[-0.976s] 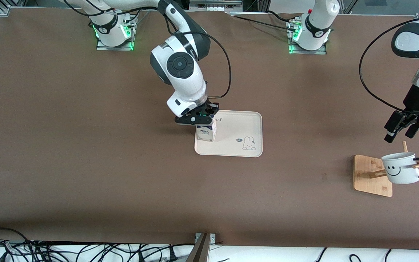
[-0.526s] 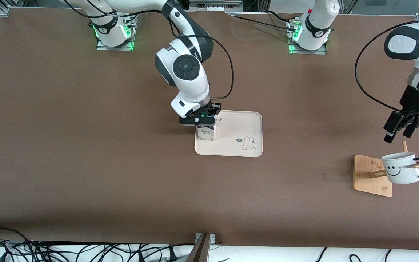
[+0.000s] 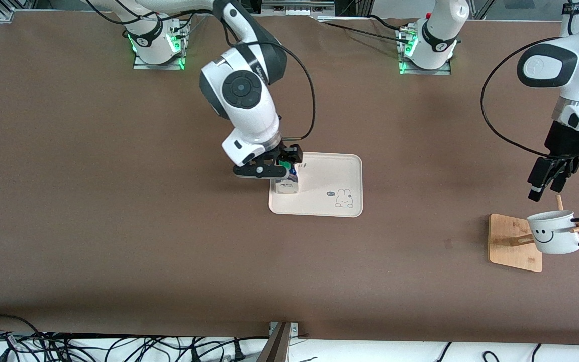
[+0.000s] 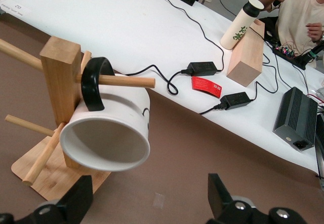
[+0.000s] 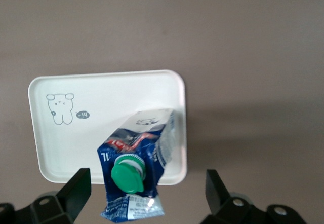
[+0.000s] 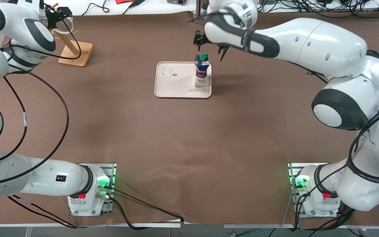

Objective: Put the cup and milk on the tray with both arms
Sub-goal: 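Lower the carton onto the tray and open the right gripper, then withdraw the right gripper to rest while the left gripper nears the mug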

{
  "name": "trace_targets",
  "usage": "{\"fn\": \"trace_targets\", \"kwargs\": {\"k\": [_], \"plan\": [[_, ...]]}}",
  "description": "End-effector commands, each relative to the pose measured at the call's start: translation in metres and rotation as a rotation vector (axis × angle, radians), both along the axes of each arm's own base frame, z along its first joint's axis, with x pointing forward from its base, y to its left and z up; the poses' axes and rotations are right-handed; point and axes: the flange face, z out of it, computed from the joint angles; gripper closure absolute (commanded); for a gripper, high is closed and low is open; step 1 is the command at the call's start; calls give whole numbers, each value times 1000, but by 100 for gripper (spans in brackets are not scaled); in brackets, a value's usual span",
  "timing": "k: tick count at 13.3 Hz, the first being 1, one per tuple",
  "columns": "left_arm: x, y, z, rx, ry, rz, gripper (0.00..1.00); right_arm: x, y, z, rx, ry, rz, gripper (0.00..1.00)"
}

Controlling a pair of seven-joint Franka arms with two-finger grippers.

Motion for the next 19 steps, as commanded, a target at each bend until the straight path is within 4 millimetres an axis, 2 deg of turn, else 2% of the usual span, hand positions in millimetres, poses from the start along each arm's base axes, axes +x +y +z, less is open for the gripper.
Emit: {"fn": "trace_targets", "kwargs": {"k": [1, 3, 4, 5, 8, 10, 12, 14, 16, 19], "plan": [[2, 0, -10, 11, -15, 20, 0, 34, -69, 72, -3, 14, -14, 0], [5, -2, -17, 28, -27, 26, 0, 55, -143, 111, 14, 18, -5, 0], [6, -3, -19, 39, -37, 31, 0, 58, -180, 130, 15, 28, 16, 0], [8, -5, -21, 47, -44, 33, 0, 60, -218, 139, 7, 47, 48, 0], [13, -11, -31, 48, -55, 51, 0, 45, -308, 170, -2, 34, 127, 0], [17, -18, -37, 62, -62, 43, 0, 16, -351, 180, 3, 36, 111, 0], [23, -19, -37, 67, -65, 40, 0, -14, -384, 190, -16, 34, 123, 0], [29, -20, -36, 76, -71, 32, 0, -28, -396, 195, -48, 24, 134, 0], [41, -21, -31, 90, -88, 22, 0, -25, -396, 197, -104, 7, 151, 0], [45, -20, -32, 96, -88, 19, 0, -14, -397, 185, -99, 8, 144, 0]]}}
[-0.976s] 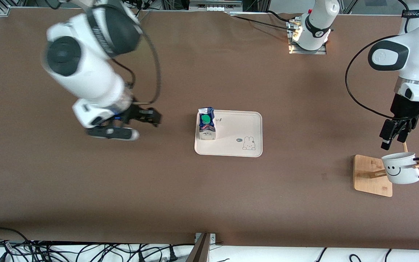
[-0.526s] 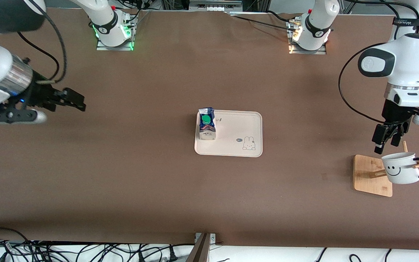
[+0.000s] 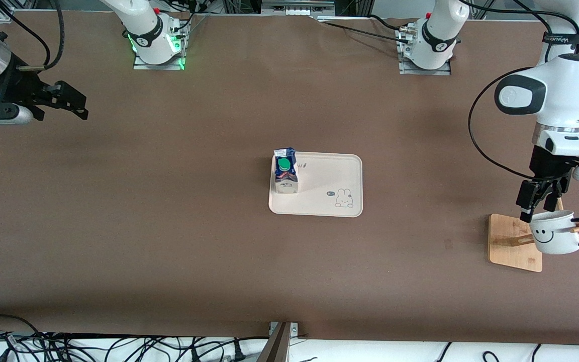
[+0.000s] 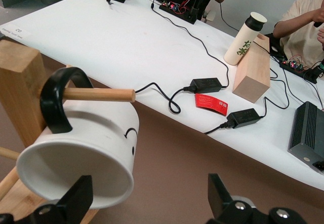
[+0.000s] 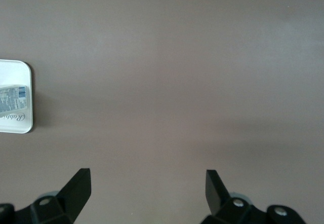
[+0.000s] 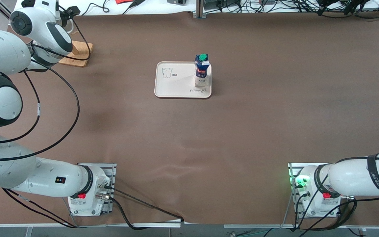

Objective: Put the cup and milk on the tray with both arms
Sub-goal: 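Withdraw the right gripper to rest while the left gripper nears the mug, then lower the left gripper onto the mug rim on the stand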

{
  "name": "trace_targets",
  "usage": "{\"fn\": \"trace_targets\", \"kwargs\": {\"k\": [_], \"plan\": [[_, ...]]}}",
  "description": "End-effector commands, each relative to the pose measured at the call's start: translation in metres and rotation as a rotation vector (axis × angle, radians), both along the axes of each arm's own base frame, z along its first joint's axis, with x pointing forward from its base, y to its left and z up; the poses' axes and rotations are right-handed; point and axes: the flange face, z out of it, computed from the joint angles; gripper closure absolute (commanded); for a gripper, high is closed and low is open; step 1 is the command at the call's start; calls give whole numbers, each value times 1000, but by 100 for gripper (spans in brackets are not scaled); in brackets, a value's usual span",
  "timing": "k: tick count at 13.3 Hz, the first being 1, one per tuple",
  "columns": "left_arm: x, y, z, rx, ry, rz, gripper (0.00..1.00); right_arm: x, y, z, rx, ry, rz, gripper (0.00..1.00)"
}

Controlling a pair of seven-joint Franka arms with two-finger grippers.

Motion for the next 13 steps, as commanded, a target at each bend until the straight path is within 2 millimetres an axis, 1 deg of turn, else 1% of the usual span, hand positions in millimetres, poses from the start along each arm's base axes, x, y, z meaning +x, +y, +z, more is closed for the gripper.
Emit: {"fn": "trace_targets", "kwargs": {"k": [1, 3, 4, 5, 7, 8, 9, 10, 11, 13], "plan": [[10, 0, -1, 21, -10, -8, 0, 5, -4, -8, -10, -6, 11, 0], [11, 2, -7, 23, -1, -5, 0, 4, -4, -3, -13, -14, 2, 0], [13, 2, -5, 23, -5, -4, 0, 5, -7, 2, -9, -17, 1, 0], [18, 2, 0, 27, -19, -6, 0, 6, -8, 0, -9, -14, -2, 0], [25, 3, 2, 48, -24, -20, 0, 7, -2, -2, -14, -11, 5, 0], [25, 4, 0, 50, -21, -19, 0, 7, -3, -2, -11, -14, -3, 0], [25, 4, -1, 50, -20, -19, 0, 11, -3, -7, -12, -7, -3, 0], [29, 3, 4, 61, -30, -28, 0, 11, -2, -8, -12, -3, -1, 0], [33, 3, 5, 72, -34, -37, 0, 12, -2, -9, -12, -8, -1, 0], [35, 3, 5, 75, -34, -40, 0, 13, -3, -9, -10, -8, -5, 0]]}}
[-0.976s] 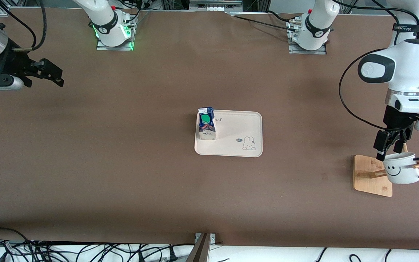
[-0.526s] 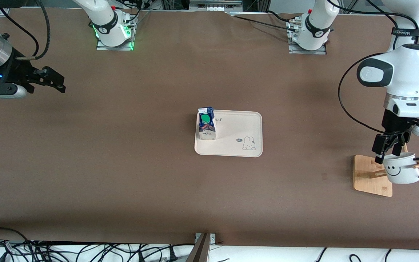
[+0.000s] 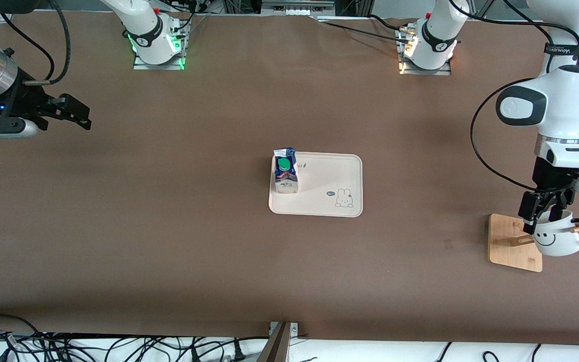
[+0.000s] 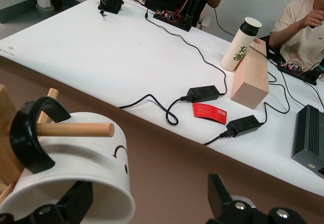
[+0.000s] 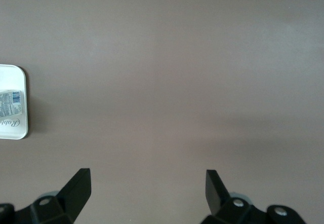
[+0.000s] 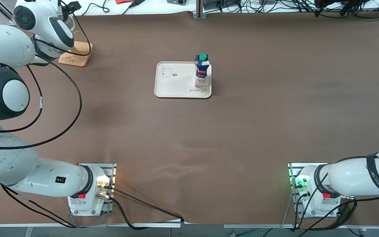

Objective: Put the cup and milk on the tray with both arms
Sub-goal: 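Lower the left gripper onto the mug rim on the stand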

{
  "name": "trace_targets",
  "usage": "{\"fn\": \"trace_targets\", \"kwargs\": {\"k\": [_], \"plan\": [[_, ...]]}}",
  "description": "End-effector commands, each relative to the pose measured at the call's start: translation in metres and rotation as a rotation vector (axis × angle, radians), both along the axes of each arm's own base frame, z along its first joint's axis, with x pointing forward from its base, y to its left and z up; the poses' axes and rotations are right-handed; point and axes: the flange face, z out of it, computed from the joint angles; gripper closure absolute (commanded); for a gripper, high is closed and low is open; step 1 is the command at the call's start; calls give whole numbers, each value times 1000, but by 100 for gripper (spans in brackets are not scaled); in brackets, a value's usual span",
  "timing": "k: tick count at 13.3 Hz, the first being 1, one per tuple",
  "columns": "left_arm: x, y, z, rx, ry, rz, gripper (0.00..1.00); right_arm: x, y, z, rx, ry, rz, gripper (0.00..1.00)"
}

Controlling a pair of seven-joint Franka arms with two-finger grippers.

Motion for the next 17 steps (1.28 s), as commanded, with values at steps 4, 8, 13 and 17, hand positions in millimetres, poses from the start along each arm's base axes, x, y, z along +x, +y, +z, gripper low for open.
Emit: {"fn": "trace_targets", "kwargs": {"k": [4, 8, 13, 17], "plan": [[9, 5, -3, 21, -5, -1, 0, 4, -17, 1, -9, -5, -24, 0], [8, 10, -1, 21, -8, 10, 0, 5, -18, 0, -9, -5, -26, 0], [13, 18, 22, 33, -52, 14, 0, 5, -17, 0, -9, -7, -25, 0], [12, 19, 7, 22, -26, 25, 0, 6, -17, 0, -8, -13, -25, 0]]}}
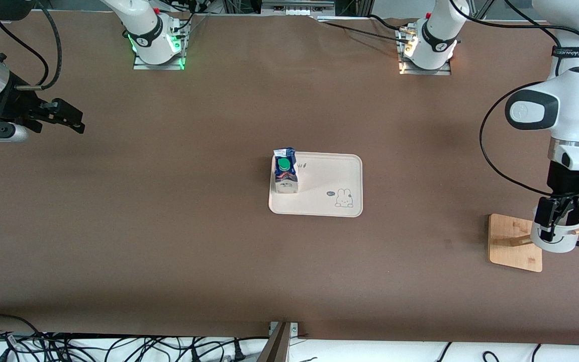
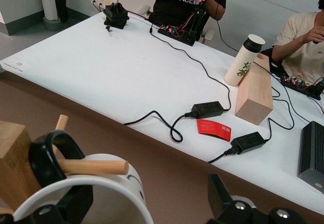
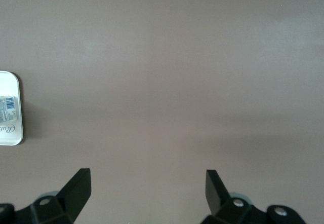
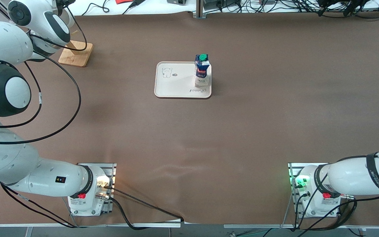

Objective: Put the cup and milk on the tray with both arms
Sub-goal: 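Lower the left gripper onto the mug rim on the stand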

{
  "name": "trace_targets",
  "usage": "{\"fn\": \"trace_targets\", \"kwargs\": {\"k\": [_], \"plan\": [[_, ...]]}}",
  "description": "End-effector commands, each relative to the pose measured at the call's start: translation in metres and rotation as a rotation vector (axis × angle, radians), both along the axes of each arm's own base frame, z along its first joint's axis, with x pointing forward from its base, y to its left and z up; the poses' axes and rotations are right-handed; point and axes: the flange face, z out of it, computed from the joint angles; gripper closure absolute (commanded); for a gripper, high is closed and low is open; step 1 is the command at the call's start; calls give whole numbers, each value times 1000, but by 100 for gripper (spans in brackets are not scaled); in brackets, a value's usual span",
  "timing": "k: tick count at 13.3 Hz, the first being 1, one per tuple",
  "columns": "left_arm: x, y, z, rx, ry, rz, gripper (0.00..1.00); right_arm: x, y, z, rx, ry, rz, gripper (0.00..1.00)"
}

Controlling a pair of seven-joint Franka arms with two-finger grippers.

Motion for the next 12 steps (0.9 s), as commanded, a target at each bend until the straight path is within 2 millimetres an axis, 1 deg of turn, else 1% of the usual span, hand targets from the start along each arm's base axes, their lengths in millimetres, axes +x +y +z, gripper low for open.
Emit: {"fn": "trace_targets", "kwargs": {"k": [1, 3, 6, 7, 8, 9, 11, 12], "plan": [[1, 4, -13, 2, 20, 9, 0, 2, -1, 4, -8, -12, 4, 0], [-5, 7, -24, -16, 41, 28, 0, 2, 0, 4, -7, -18, 6, 0], [-9, 9, -25, -22, 44, 35, 0, 4, -1, 1, -8, -14, 3, 0], [-9, 8, -22, -25, 39, 36, 0, 4, -2, 1, -8, -12, 3, 0], [-10, 8, -21, -25, 41, 33, 16, 4, -2, 1, -8, -12, 3, 0], [-11, 4, -23, -16, 43, 23, 38, 4, -1, 1, -8, -14, 3, 0], [-10, 1, -22, -3, 43, 8, 85, 4, -2, 1, -9, -14, 3, 0], [-10, 1, -22, 0, 43, 5, 100, 4, -2, 1, -9, -17, 3, 0]]}}
